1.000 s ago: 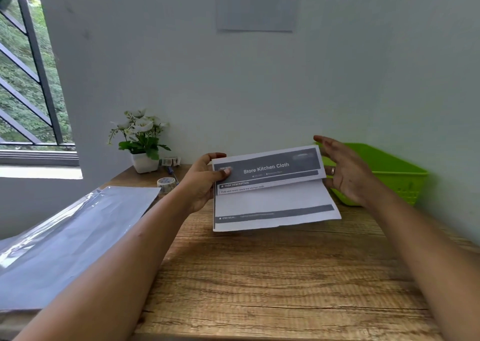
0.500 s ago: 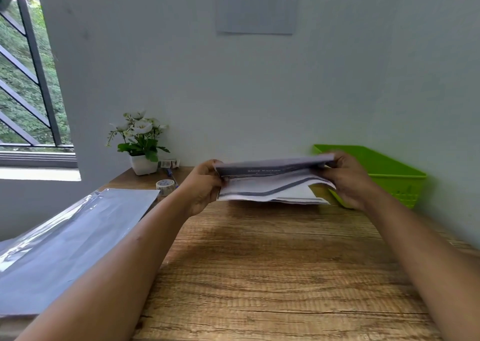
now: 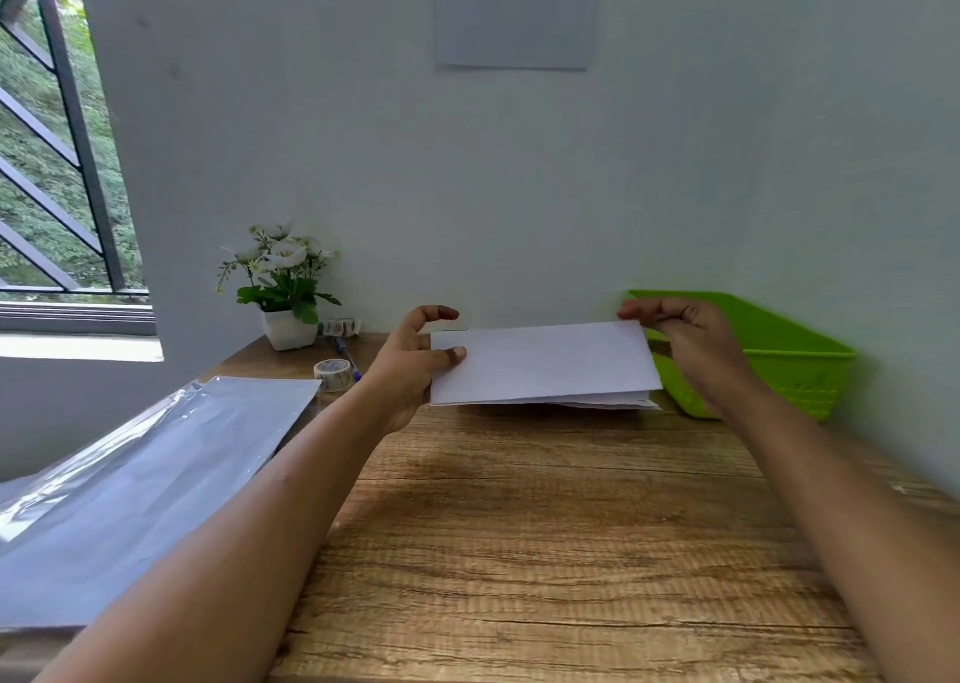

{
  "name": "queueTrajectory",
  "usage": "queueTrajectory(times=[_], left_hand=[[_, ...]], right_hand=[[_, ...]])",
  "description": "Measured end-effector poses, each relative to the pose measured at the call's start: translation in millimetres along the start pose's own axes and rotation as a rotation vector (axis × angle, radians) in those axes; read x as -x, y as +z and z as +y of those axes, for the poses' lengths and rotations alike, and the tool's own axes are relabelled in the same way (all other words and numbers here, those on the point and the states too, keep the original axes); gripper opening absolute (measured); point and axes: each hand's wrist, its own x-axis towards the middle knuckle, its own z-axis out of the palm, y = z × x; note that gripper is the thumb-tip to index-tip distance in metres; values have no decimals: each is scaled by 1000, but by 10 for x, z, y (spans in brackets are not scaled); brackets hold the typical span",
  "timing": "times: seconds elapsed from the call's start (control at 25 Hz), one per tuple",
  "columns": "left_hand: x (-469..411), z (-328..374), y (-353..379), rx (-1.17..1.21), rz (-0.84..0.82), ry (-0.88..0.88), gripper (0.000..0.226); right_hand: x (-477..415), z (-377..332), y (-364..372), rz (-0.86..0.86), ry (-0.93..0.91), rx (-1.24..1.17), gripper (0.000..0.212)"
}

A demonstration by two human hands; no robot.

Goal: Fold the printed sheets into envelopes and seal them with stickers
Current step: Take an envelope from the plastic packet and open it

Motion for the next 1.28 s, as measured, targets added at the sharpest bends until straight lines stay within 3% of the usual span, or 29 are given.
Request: queueTrajectory(times=[0.12, 0.24, 0.28, 0.4, 0.44, 0.52, 0.72, 0.88, 1.08, 1.16, 1.28], left_hand=[[48, 29, 72, 11, -19, 76, 27], [85, 34, 165, -30, -62, 193, 26], [103, 47, 183, -159, -45, 286, 23], [107, 41, 198, -955, 161, 795, 11], [120, 18, 232, -1113, 226, 918, 11], [183, -19, 346, -1208, 290, 1047, 16], [203, 0, 375, -1276, 366, 1149, 29], [141, 62, 220, -1384, 451, 1131, 11], [79, 146, -95, -1448, 651, 991, 10], [99, 130, -5, -1416, 625, 1072, 10], [141, 51, 274, -1409, 462, 1196, 16]], right_hand=[[71, -107, 76, -49, -294, 431, 20], [115, -118, 238, -121, -408, 814, 22], [131, -129, 273, -114, -410, 820, 17], [193, -157, 335, -28, -516, 854, 17], [222, -164, 360, 3, -578, 881, 17], [297, -198, 448, 67, -719, 938, 13], [342, -268, 497, 169, -867, 975, 10], [209, -242, 291, 250, -768, 998, 18], [147, -183, 33, 323, -618, 970, 14], [168, -167, 118, 313, -666, 989, 13], [254, -181, 391, 257, -792, 962, 15]])
